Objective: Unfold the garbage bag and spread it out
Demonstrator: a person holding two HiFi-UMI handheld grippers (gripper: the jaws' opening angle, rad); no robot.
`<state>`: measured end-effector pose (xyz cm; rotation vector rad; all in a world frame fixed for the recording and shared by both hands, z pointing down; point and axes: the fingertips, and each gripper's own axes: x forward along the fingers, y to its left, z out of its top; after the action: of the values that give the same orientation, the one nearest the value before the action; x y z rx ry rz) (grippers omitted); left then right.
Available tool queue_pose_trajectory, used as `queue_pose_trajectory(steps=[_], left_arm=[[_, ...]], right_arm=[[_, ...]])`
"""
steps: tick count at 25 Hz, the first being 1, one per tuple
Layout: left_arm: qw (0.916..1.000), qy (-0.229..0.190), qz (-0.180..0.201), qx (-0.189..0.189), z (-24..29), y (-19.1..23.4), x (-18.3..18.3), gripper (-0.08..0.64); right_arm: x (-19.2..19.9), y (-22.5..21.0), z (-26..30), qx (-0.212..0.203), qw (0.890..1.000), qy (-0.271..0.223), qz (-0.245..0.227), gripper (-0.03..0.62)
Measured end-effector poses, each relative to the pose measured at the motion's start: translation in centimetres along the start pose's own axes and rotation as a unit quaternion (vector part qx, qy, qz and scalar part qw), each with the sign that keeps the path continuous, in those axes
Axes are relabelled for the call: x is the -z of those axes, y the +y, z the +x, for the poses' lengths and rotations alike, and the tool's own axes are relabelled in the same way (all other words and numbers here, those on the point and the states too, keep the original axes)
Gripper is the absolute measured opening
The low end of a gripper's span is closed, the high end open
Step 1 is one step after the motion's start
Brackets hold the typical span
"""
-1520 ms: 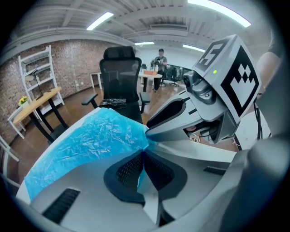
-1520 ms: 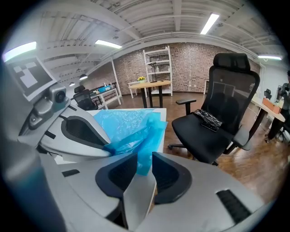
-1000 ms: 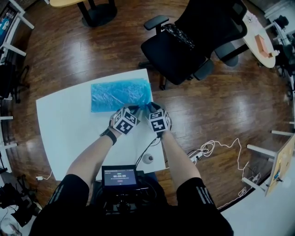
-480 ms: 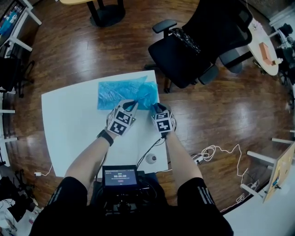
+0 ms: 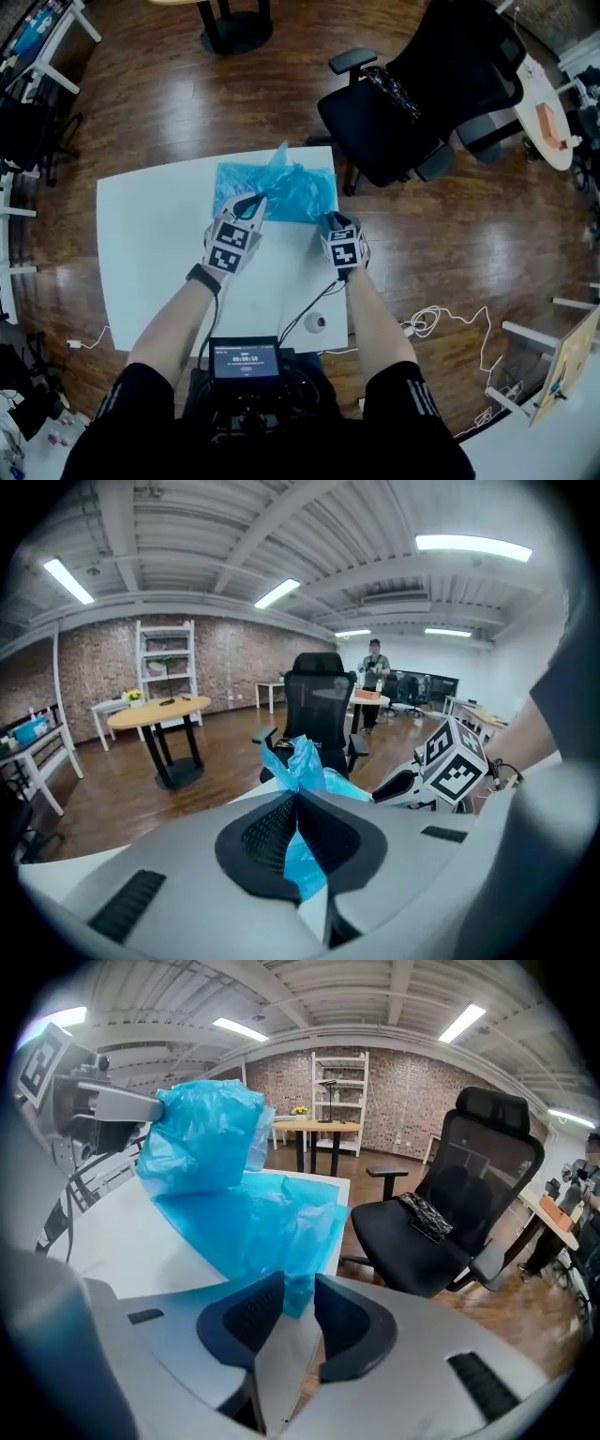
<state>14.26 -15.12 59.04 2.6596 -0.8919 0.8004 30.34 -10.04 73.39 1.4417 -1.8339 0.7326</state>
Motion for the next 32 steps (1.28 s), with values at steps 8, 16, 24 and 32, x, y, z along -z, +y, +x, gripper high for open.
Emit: queue_pose_trajectory(steps=[8, 16, 24, 32], left_arm=[[0.9979, -0.012, -0.017, -0.061, -4.7, 5.5, 0.7, 0.001], [0.9927, -0.015, -0.031, -0.115, -8.8, 10.4, 3.0, 0.001], [0.9846, -0.021, -0.053, -0.165, -11.7, 14.9, 5.5, 0.001], [0.9846, -0.017, -0.051, -0.166, -12.0, 14.9, 5.8, 0.001]], right_arm=[[0.0, -0.2, 0.1, 0.007, 1.0, 0.004, -0.009, 0.138], [0.0, -0.4, 0.3, 0.018, 1.0, 0.012, -0.021, 0.138], [-0.3, -0.1, 0.2, 0.025, 0.999, 0.023, -0.039, 0.138], [-2.7, 0.9, -0.3, 0.046, 0.992, 0.013, -0.119, 0.13]])
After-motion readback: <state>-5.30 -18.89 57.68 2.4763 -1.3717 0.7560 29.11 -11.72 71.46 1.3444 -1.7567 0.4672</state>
